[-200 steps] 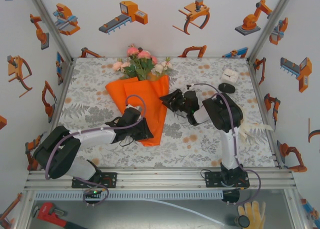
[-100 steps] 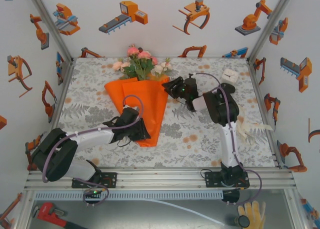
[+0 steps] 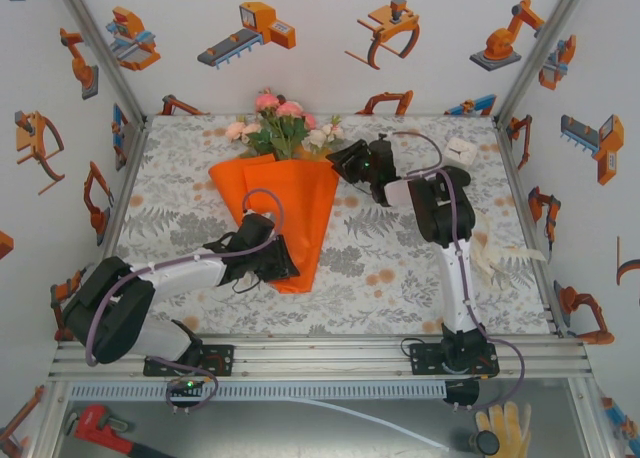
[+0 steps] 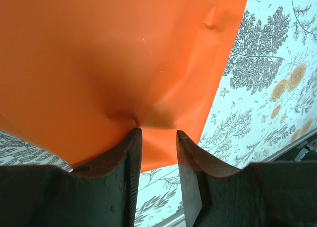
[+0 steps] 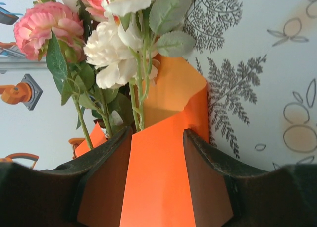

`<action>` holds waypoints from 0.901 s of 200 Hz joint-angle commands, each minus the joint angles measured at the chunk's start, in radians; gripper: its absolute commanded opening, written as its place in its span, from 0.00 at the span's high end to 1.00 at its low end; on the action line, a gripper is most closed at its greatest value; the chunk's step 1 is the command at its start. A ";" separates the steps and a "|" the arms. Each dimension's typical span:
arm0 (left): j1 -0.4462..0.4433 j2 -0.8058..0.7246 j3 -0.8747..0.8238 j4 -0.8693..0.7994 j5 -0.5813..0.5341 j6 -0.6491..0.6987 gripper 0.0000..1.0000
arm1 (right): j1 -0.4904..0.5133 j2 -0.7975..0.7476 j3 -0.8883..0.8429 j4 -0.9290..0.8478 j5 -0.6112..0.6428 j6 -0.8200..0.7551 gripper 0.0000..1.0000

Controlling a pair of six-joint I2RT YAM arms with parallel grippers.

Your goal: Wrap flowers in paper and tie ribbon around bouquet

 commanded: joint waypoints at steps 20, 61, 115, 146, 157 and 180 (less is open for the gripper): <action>0.020 -0.012 -0.039 -0.097 -0.028 0.028 0.62 | -0.029 0.097 0.032 -0.203 0.087 -0.049 0.53; 0.026 -0.016 -0.036 -0.102 -0.025 0.028 0.62 | -0.041 0.113 0.066 -0.211 0.075 -0.038 0.53; 0.028 -0.014 -0.038 -0.093 -0.014 0.029 0.62 | 0.004 -0.015 -0.042 -0.184 -0.007 -0.102 0.53; 0.030 -0.033 -0.049 -0.087 -0.019 0.019 0.62 | 0.038 -0.066 -0.152 -0.118 -0.020 -0.099 0.53; 0.029 -0.038 -0.048 -0.090 -0.017 0.022 0.62 | 0.041 -0.083 -0.170 -0.111 -0.027 -0.100 0.52; 0.029 -0.049 -0.050 -0.102 -0.022 0.023 0.63 | 0.047 -0.146 -0.220 -0.097 -0.038 -0.101 0.52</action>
